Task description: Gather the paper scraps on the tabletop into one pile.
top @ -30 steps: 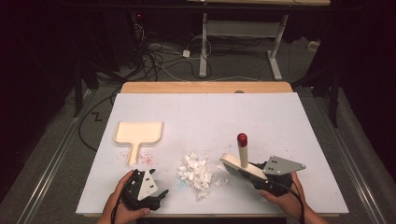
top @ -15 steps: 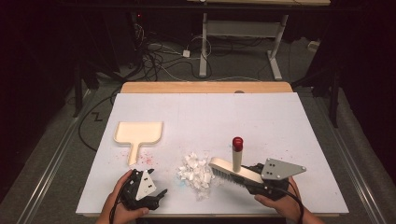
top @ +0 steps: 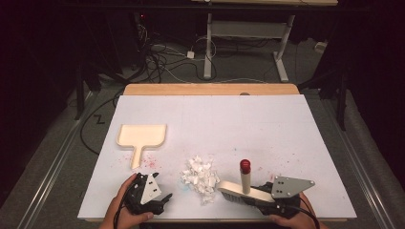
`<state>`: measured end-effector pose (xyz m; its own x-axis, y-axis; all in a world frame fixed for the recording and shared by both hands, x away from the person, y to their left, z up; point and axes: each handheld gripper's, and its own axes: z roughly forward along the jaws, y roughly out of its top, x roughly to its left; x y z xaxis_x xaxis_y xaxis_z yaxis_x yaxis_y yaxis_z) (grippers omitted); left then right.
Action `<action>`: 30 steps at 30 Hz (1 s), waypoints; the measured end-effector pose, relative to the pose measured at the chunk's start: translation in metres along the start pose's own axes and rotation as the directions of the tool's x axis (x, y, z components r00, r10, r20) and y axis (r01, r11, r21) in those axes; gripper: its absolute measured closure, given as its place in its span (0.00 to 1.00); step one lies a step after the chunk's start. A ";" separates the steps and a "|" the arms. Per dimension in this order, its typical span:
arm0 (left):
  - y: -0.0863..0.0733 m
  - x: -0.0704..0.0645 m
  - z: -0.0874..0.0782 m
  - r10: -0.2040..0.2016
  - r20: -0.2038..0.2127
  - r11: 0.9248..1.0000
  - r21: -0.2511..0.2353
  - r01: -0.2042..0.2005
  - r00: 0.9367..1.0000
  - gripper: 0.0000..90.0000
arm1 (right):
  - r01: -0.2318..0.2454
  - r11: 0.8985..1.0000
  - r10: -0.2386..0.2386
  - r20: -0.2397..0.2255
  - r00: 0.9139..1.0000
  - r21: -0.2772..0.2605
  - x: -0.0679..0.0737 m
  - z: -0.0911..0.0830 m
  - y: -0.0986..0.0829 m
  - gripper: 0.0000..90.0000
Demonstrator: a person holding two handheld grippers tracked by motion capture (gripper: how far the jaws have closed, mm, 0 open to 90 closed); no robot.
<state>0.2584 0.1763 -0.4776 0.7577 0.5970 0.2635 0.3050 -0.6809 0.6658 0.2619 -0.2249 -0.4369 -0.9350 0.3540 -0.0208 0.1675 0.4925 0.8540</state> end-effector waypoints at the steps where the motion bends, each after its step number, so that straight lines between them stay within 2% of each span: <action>1: 0.000 0.000 0.000 0.000 0.001 1.000 0.002 0.000 1.000 0.21 | 0.005 1.000 -0.005 -0.001 1.000 -0.002 -0.001 0.005 0.002 0.76; 6: -0.001 0.001 0.001 -0.002 0.003 1.000 0.002 0.002 1.000 0.21 | 0.052 0.999 -0.052 -0.017 0.998 0.004 -0.003 0.035 0.013 0.76; 11: -0.001 0.002 0.001 -0.003 0.003 1.000 0.000 0.003 1.000 0.22 | 0.044 0.999 -0.044 -0.016 0.999 -0.022 -0.014 0.055 0.025 0.76; 14: -0.002 0.002 0.000 -0.002 0.003 1.000 -0.003 0.002 1.000 0.22 | 0.046 0.998 -0.047 -0.013 0.999 -0.038 -0.019 0.058 0.030 0.76; 17: -0.002 0.002 0.000 -0.001 0.005 1.000 -0.001 0.001 1.000 0.22 | 0.054 0.997 -0.055 -0.005 0.998 -0.053 -0.018 0.049 0.033 0.76; 23: -0.001 0.001 0.000 0.000 0.000 1.000 -0.002 0.000 1.000 0.22 | 0.054 0.992 -0.057 -0.022 0.998 -0.113 -0.012 0.016 0.036 0.76; 27: -0.001 0.001 -0.001 0.000 -0.004 1.000 -0.002 0.000 1.000 0.22 | 0.064 0.987 -0.074 -0.069 0.995 -0.148 -0.003 0.003 0.039 0.76; 30: -0.001 0.002 -0.002 -0.004 -0.011 1.000 -0.005 0.004 1.000 0.22 | 0.066 0.987 -0.086 -0.129 0.988 -0.150 0.005 0.006 0.039 0.76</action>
<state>0.2588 0.1793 -0.4764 0.7502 0.6045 0.2680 0.3054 -0.6762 0.6704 0.2655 -0.1992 -0.4070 -0.9784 0.2048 -0.0264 0.0569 0.3900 0.9190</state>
